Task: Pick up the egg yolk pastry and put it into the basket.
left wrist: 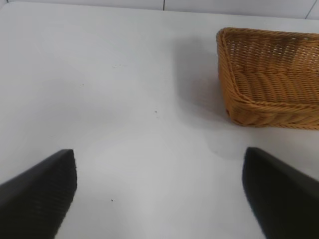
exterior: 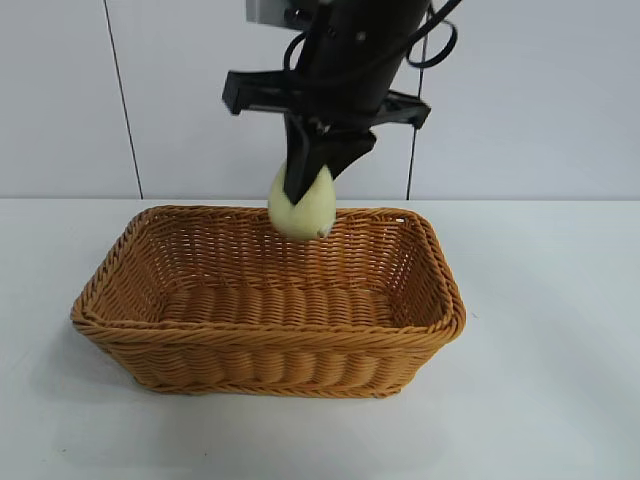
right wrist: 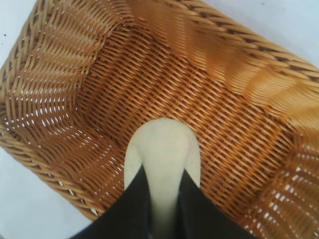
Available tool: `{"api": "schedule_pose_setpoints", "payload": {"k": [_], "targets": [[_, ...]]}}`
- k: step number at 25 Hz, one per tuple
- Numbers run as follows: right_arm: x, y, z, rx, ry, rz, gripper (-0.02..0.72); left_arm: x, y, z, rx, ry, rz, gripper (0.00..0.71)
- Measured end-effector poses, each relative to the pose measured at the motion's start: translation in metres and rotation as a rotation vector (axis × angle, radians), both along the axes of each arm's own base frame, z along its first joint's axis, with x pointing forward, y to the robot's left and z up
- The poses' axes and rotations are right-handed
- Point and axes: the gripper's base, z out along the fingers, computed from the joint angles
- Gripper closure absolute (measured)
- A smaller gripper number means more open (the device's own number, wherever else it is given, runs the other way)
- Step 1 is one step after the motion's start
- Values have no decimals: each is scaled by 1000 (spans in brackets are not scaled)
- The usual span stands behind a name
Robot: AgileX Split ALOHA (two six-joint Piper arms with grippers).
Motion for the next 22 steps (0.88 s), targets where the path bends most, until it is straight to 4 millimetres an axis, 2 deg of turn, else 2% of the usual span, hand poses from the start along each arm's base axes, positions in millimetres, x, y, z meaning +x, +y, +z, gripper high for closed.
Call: {"api": "schedule_pose_setpoints", "payload": {"k": [3,4,6,8,9,12,16,19,22], "targets": [[1,1,-12,-9,19,-12,558,0,0,0,0,0,0,14],[1,1,-13,-9,21,-13,491,0,0,0,0,0,0,14],[2,1,-10,-6,19,-14,304,0,0,0,0,0,0,14],[4,2,-1,-12,17,-4,149,0,0,0,0,0,0,14],[4,2,5,-23,18,5,105,0,0,0,0,0,0,14],[10,1,35,-52,4,6,69,0,0,0,0,0,0,14],[21,-16,75,-120,-6,-48,69,0,0,0,0,0,0,14],[33,-36,86,-148,-20,-101,70,0,0,0,0,0,0,14],[47,-64,87,-162,-16,-165,70,0,0,0,0,0,0,14]]}}
